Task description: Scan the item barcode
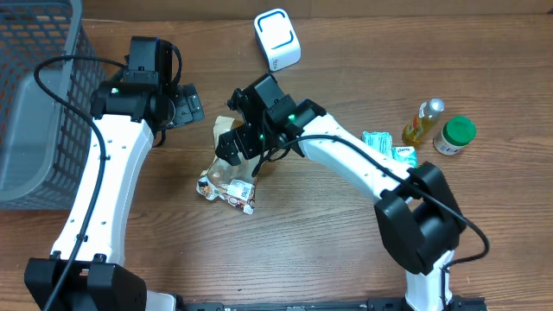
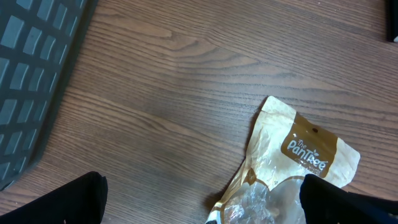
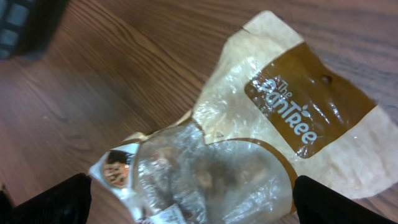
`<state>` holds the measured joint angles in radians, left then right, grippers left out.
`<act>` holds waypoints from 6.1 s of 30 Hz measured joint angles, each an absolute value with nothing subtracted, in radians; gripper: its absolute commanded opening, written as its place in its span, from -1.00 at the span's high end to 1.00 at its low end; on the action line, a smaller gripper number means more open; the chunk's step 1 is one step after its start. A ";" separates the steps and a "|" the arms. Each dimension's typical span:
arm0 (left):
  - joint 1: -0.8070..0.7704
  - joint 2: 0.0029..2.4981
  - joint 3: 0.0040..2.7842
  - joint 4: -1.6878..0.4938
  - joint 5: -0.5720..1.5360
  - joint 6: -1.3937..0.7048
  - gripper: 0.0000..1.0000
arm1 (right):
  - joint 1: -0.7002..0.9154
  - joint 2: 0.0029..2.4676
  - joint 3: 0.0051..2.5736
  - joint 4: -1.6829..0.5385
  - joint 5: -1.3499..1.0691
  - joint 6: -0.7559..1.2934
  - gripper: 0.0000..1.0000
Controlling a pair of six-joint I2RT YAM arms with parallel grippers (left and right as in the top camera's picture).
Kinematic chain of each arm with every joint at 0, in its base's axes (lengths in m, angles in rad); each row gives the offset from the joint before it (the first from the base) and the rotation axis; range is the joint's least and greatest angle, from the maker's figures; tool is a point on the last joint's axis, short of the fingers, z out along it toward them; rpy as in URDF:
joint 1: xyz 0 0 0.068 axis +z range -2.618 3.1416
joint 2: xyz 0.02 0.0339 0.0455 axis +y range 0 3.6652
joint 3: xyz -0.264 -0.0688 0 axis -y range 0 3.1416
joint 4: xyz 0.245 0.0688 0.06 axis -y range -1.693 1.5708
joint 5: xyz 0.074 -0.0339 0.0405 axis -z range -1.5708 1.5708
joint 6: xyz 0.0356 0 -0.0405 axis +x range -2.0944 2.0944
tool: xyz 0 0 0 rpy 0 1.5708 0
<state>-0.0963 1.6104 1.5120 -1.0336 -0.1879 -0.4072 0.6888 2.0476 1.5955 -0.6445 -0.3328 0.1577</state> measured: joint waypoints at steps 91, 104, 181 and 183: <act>-0.096 1.610 1.512 -1.034 -0.188 -0.407 -0.99 | 0.688 2.247 1.719 -1.203 0.174 0.560 0.85; -0.097 1.610 1.512 -1.034 -0.188 -0.407 -0.99 | 0.609 2.145 1.932 -1.436 0.080 0.488 -0.38; -0.096 1.610 1.512 -1.034 -0.188 -0.407 -0.99 | 0.418 2.074 1.941 -1.393 -0.396 0.157 -0.86; -0.096 1.610 1.512 -1.034 -0.188 -0.407 -0.99 | 0.418 2.074 1.941 -1.399 -0.396 0.157 -0.86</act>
<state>-0.0963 1.6104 1.5120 -1.0340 -0.1879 -0.4072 0.4179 2.0735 1.9411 -1.3994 -0.3962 0.1574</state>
